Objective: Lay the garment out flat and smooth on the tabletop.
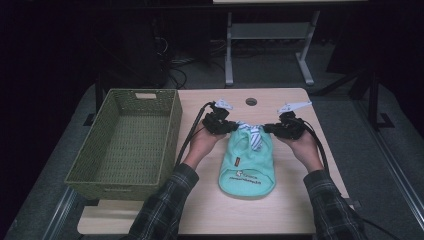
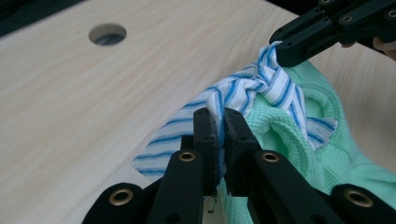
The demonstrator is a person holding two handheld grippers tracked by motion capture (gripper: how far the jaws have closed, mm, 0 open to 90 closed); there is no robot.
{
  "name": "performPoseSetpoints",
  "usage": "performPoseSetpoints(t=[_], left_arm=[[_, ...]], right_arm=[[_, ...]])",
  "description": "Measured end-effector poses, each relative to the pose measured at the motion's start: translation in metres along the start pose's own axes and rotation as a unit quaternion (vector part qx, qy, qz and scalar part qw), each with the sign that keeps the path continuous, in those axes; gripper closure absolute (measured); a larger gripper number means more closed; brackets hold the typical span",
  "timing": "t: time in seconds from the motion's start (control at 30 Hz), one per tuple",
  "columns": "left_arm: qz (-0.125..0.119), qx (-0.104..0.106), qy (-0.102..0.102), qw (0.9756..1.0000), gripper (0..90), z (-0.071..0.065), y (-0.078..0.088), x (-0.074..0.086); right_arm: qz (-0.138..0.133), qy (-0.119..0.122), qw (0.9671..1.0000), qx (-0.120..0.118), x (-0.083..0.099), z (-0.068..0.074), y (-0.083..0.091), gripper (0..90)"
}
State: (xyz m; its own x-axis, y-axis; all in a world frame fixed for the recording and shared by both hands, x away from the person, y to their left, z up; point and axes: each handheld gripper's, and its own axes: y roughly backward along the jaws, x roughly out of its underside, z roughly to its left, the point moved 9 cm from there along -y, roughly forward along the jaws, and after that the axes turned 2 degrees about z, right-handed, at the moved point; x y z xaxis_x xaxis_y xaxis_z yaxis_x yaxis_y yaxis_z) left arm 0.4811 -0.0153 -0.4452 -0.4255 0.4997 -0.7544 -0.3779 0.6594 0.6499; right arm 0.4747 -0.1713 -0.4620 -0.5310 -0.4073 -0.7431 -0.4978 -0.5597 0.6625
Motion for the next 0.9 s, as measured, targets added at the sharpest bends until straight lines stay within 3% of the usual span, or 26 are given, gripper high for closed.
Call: performPoseSetpoints(t=[0.17,0.3,0.5,0.7,0.83,0.9], left_arm=[[-0.027,-0.013,-0.013,0.9995,84.8,-0.003,0.013,-0.016],[-0.033,-0.018,-0.028,0.9989,84.7,-0.006,0.020,-0.021],[-0.035,-0.016,-0.046,0.9982,84.3,-0.019,0.018,-0.005],[-0.028,-0.010,-0.055,0.9980,83.7,-0.026,0.017,0.014],[-0.037,-0.007,-0.054,0.9978,83.4,-0.031,0.021,0.020],[-0.040,-0.012,-0.064,0.9971,83.4,-0.031,0.024,0.019]], right_arm=[[-0.022,0.015,0.9996,0.014,-0.016,0.000,0.015,84.5],[-0.033,0.024,0.9989,0.023,-0.025,0.003,0.025,84.5],[-0.039,0.040,0.9976,0.041,-0.011,0.013,0.024,84.4],[-0.030,0.047,0.9976,0.040,0.008,0.028,0.018,84.3],[-0.032,0.054,0.9972,0.040,0.013,0.036,0.020,84.0],[-0.036,0.058,0.9968,0.040,0.012,0.038,0.022,83.9]])
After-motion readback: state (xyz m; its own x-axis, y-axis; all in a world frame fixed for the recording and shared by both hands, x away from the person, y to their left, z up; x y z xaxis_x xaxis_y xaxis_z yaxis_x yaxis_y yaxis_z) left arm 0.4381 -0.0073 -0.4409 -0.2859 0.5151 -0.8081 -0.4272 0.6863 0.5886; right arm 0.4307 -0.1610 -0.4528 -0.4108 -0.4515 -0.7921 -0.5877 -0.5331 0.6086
